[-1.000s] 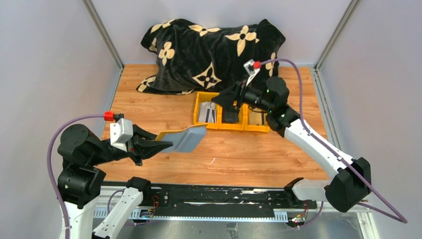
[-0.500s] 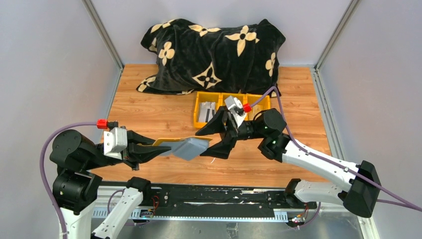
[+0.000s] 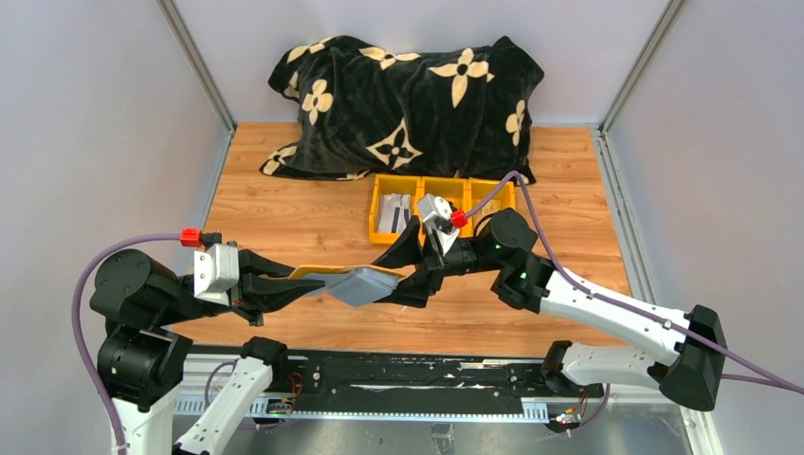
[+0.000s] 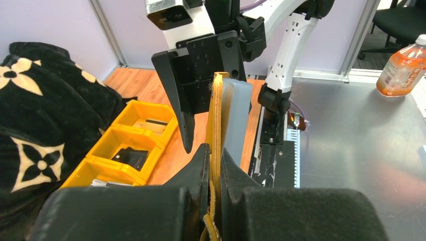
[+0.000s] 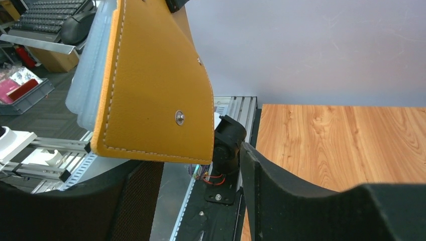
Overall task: Take the credit cards out of the card holder
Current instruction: Remove the credit card from the card holder.
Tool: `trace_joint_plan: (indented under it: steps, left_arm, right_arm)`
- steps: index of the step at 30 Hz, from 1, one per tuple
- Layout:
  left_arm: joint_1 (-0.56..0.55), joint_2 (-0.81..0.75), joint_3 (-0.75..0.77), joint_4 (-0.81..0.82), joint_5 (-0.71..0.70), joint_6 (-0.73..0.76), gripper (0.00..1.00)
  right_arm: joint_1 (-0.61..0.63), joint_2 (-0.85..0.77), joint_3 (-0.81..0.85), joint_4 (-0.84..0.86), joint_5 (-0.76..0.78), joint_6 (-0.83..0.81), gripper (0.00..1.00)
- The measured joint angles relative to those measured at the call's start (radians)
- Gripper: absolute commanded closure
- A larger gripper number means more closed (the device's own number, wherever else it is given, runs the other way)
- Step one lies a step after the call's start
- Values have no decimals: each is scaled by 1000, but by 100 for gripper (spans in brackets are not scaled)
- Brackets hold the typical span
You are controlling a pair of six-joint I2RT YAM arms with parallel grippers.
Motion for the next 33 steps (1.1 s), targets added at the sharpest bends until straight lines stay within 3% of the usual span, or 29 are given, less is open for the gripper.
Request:
trace_joint_plan:
  steps: [11, 16, 27, 31, 33]
  left_arm:
    - [0, -10, -11, 77, -6, -83, 100]
    - [0, -24, -32, 147, -8, -145, 100]
    - [0, -25, -46, 191, -44, -196, 100]
    - [0, -25, -54, 200, -58, -212, 100]
    - [0, -25, -58, 205, -65, -218, 100]
  right_arm:
    - [45, -30, 27, -133, 56, -93, 47]
    - [45, -40, 27, -125, 97, -79, 35]
    - [71, -97, 27, -111, 94, -95, 25]
    - [95, -97, 27, -122, 85, -121, 26]
    - [105, -97, 27, -125, 87, -130, 32]
